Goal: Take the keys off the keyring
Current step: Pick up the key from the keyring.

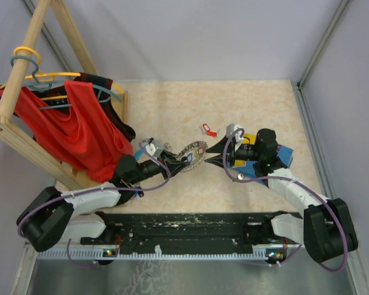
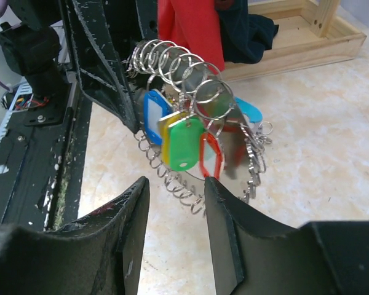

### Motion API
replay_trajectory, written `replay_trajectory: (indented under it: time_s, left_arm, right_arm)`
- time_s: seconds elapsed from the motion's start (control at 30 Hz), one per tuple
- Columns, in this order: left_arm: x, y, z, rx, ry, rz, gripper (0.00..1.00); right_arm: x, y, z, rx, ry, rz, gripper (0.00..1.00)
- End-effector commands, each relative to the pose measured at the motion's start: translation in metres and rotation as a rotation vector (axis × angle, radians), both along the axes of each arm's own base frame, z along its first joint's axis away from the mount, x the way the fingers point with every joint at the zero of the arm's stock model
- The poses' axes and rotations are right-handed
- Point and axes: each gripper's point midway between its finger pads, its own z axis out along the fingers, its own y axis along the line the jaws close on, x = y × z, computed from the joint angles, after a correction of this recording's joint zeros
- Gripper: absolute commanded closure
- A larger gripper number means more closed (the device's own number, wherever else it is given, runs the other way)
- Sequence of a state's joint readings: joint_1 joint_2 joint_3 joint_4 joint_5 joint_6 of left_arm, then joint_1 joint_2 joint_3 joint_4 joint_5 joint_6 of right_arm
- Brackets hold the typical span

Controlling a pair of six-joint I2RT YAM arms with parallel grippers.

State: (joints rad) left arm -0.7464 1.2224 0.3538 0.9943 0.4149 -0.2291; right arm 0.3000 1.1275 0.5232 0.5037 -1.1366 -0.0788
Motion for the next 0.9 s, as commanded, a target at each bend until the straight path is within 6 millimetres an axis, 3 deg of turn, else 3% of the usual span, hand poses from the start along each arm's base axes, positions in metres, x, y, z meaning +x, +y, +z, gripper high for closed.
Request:
replay_trajectory:
  time_s: [0.0,0.53,0.87]
  left_arm:
    - [-0.017,-0.003,0.032,-0.088,-0.117,-0.080,1.00]
    - [-0.024,-0.003,0.041,-0.127,-0.120,-0.110,1.00]
    - [-0.031,-0.005,0.047,-0.161,-0.114,-0.157,1.00]
  right_arm:
    - [0.004,0.004,0.015,0.021,-0.120,0.010,0.60]
    - [-0.025,0.011,0.028,0.097,-0.143,0.128,0.73]
    - [-0.004,0.012,0.026,0.074,-0.089,0.025,0.67]
